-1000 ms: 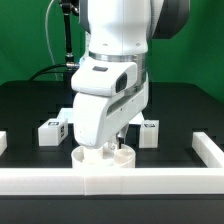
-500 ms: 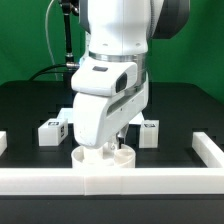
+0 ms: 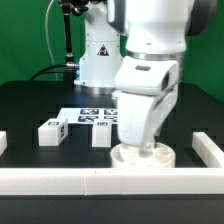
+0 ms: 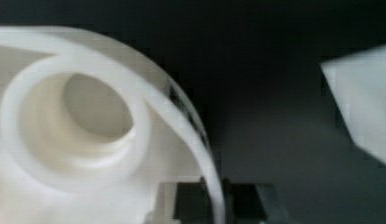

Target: Assemble stool

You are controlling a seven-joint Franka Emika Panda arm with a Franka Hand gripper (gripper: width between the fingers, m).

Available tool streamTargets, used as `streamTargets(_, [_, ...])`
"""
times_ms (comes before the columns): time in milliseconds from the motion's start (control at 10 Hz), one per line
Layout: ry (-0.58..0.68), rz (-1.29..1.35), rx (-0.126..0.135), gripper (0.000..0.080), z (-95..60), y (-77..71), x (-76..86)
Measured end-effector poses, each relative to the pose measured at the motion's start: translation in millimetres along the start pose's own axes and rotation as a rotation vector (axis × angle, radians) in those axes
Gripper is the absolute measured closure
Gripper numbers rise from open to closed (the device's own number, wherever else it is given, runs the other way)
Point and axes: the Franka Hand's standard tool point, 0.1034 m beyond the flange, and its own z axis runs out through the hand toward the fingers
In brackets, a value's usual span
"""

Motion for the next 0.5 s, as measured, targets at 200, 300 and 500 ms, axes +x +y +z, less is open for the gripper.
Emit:
streamTargets(200, [-0.007,0.019,0.015,0.0771,1.3,-7.9,18.8])
streamTargets(300, [-0.008,0.014,0.021,0.0771,1.8,-10.9,25.3])
streamTargets(500, [-0.008,0.034,0.023,0.0771,0.6,-17.2,38.7])
